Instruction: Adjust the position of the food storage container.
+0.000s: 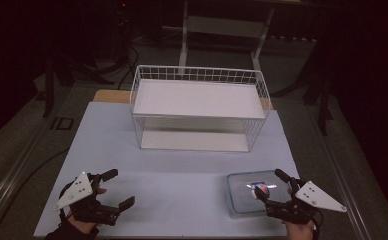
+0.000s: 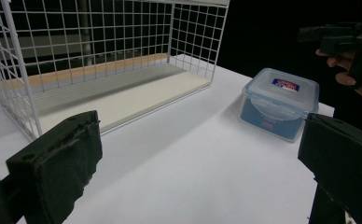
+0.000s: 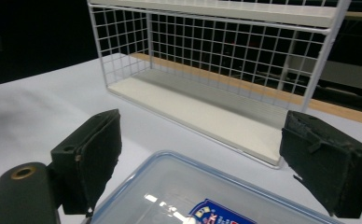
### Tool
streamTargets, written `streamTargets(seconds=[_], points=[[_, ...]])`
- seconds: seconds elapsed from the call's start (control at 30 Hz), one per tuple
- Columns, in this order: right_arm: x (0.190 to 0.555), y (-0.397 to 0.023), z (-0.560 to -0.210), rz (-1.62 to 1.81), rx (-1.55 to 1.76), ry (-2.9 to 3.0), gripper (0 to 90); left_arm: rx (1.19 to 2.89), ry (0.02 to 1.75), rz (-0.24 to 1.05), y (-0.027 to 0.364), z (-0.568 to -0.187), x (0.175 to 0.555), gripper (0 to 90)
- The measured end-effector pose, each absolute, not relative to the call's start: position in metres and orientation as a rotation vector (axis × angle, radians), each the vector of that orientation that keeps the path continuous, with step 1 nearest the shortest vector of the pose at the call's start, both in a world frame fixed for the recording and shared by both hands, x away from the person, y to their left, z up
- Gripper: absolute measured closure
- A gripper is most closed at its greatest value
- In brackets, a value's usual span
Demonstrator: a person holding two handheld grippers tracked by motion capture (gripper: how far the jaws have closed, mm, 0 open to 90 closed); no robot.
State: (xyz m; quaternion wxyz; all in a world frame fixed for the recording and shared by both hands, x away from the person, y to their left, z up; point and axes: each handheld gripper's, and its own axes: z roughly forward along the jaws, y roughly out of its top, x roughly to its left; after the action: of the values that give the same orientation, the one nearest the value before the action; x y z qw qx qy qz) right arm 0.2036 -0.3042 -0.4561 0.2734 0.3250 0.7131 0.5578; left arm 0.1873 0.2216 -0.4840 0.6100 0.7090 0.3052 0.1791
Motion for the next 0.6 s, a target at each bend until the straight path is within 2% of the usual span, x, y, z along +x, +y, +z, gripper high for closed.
streamTargets(seconds=[0.37,0.6], points=[[0.192,-0.294,-0.431,1.563,0.794,1.939,12.5,1.617,0.696,0.425,0.222,-0.482,0.186,0.0],[0.202,-0.302,-0.412,1.555,0.797,1.947,12.2,1.624,0.693,0.421,0.22,-0.483,0.186,0.0]])
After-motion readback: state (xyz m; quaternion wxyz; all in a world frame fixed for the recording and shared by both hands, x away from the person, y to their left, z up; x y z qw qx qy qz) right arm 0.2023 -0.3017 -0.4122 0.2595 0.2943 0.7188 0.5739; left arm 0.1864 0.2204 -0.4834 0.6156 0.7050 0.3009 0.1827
